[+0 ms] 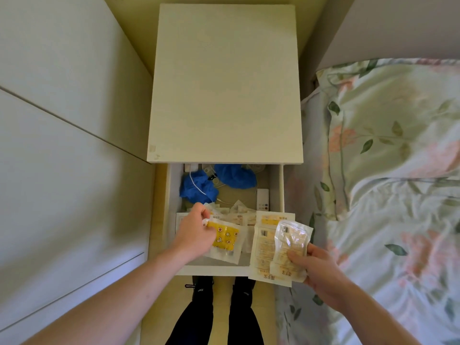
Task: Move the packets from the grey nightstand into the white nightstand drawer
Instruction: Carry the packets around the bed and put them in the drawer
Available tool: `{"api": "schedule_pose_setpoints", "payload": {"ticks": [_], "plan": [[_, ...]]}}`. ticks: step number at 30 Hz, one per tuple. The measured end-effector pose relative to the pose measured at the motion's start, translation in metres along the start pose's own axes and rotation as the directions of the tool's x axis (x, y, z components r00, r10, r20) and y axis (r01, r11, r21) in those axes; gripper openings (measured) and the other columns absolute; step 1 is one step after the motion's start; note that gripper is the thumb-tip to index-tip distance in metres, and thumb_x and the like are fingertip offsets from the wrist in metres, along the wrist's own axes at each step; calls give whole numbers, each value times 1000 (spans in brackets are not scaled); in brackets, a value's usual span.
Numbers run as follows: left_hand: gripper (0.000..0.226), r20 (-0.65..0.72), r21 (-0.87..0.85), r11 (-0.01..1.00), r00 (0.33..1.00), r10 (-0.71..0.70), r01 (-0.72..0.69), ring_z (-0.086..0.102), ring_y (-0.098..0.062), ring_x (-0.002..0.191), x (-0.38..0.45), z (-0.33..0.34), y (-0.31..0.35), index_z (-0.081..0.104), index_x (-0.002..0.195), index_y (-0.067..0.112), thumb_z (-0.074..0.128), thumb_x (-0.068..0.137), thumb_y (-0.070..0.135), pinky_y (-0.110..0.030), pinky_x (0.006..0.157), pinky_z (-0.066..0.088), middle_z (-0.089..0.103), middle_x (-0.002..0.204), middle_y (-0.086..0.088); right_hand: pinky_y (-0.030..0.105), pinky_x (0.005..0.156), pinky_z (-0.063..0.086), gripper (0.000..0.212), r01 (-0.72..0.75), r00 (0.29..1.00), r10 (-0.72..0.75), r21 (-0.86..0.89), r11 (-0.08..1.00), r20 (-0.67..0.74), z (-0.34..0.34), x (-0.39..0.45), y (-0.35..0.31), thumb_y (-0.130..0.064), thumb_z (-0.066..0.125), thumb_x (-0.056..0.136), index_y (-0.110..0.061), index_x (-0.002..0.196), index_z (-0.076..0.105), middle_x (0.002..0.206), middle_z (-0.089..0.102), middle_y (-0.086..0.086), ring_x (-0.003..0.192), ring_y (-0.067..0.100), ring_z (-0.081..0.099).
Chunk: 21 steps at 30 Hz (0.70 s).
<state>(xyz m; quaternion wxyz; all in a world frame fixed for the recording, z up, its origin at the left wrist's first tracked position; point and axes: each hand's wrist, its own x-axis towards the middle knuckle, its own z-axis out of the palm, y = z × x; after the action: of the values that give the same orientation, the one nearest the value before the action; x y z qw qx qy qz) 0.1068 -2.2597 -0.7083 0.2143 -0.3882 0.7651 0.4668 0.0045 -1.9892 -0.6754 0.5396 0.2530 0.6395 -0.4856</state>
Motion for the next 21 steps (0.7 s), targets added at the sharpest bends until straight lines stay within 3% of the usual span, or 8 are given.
{"api": "schedule_pose_setpoints", "payload": {"ticks": [3, 6, 9, 12, 17, 21], "plan": [[14, 30, -46, 998, 999, -40, 42, 59, -13, 84, 5, 16, 14, 43, 110, 25, 44, 103, 13, -25, 62, 45, 58, 99, -2, 36, 70, 65, 25, -4, 999, 4, 18, 1000, 32, -1, 3, -1, -1, 61, 99, -6, 122, 64, 108, 78, 14, 97, 30, 77], [21, 72, -29, 998, 996, -47, 50, 58, -7, 90, 13, 28, 22, 59, 111, 23, 40, 106, 29, -28, 74, 42, 63, 103, 0, 40, 76, 65, 27, -22, 997, 21, 10, 1000, 72, -2, 8, -2, -2, 61, 98, -5, 125, 63, 111, 77, 15, 101, 31, 76], [39, 288, -99, 994, 958, -11, 41, 68, -15, 88, 17, 38, 29, 75, 98, 15, 45, 102, 41, -35, 85, 50, 73, 94, -5, 50, 93, 60, 30, -43, 990, 46, -22, 999, 133, -3, 13, -2, -5, 61, 99, -6, 129, 62, 117, 76, 15, 108, 32, 74], [37, 448, -256, 952, 893, -34, 165, 75, -18, 93, 20, 47, 33, 79, 94, 13, 59, 97, 44, -40, 95, 53, 78, 94, -3, 53, 99, 56, 31, -63, 985, 69, -41, 997, 157, -4, 19, 0, -4, 60, 99, -6, 130, 61, 119, 75, 15, 110, 32, 73], [36, 347, -307, 920, 929, -131, 244, 75, -29, 93, 23, 65, 33, 76, 99, 4, 67, 88, 38, -48, 96, 57, 77, 96, -14, 46, 88, 62, 27, -95, 992, 92, 28, 995, 90, -3, 31, 6, -4, 61, 99, -6, 126, 63, 114, 77, 14, 104, 31, 75], [30, 228, -372, 882, 949, -218, 291, 76, -23, 83, 21, 87, 39, 78, 90, 12, 63, 92, 38, -41, 87, 60, 78, 84, -4, 50, 93, 59, 26, -117, 993, 116, 53, 992, 38, 0, 40, 12, -4, 62, 99, -10, 124, 65, 110, 78, 11, 102, 29, 76]]}}
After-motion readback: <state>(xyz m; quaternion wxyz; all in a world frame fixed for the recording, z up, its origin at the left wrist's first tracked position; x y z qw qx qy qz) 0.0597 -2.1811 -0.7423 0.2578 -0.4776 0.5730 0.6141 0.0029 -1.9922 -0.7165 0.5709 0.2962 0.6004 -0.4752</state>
